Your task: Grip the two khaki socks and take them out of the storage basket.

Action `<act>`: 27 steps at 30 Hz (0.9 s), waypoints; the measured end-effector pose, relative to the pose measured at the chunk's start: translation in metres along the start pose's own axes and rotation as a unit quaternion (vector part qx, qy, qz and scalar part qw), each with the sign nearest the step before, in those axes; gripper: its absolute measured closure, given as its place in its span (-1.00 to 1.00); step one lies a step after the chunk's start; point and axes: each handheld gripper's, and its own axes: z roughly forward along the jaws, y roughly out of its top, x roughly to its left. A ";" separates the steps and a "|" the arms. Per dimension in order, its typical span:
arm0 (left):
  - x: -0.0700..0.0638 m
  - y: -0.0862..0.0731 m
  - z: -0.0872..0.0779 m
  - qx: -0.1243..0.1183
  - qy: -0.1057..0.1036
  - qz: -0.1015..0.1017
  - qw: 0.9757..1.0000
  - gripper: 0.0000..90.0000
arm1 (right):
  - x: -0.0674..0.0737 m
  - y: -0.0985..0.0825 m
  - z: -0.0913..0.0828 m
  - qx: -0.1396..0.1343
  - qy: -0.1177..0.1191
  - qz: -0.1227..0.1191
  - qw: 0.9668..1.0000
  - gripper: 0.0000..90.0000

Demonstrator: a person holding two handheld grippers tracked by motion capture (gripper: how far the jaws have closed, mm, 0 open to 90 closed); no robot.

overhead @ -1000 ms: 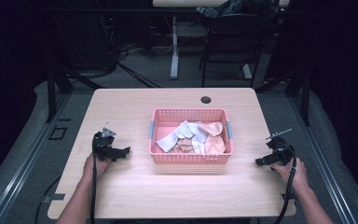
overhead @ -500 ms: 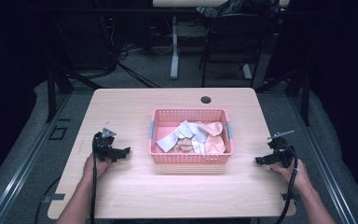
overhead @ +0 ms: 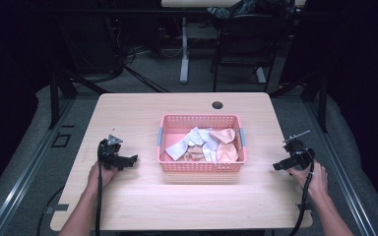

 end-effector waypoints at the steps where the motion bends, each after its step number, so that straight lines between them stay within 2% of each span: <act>1: 0.000 0.000 0.000 0.000 0.000 0.000 1.000 -1.00 | 0.000 0.001 -0.003 -0.005 0.005 0.000 1.000 -1.00; 4: 0.000 0.000 0.000 0.000 0.000 0.000 1.000 -1.00 | 0.001 0.003 -0.008 -0.008 0.003 -0.003 1.000 -1.00; 5: 0.000 0.000 0.000 0.000 0.000 0.000 1.000 -1.00 | 0.001 0.004 -0.011 -0.020 0.005 -0.004 1.000 -1.00; 6: 0.000 0.000 0.000 0.000 0.000 0.000 1.000 -1.00 | 0.002 0.008 -0.018 -0.015 0.007 -0.011 1.000 -1.00; 7: 0.000 0.000 0.000 0.000 0.000 0.000 1.000 -1.00 | 0.005 0.008 -0.020 -0.030 0.012 -0.006 0.999 -1.00; 13: 0.000 0.000 0.000 -0.001 0.000 0.000 1.000 -1.00 | 0.020 0.024 -0.038 -0.043 0.020 -0.029 0.998 -1.00; 21: 0.000 0.000 0.000 0.000 0.000 -0.001 1.000 -1.00 | 0.042 0.044 -0.052 -0.048 0.030 -0.058 0.997 -1.00; 27: 0.000 0.000 0.000 0.001 0.000 0.001 1.000 -1.00 | 0.053 0.058 -0.060 -0.052 0.040 -0.065 0.996 -1.00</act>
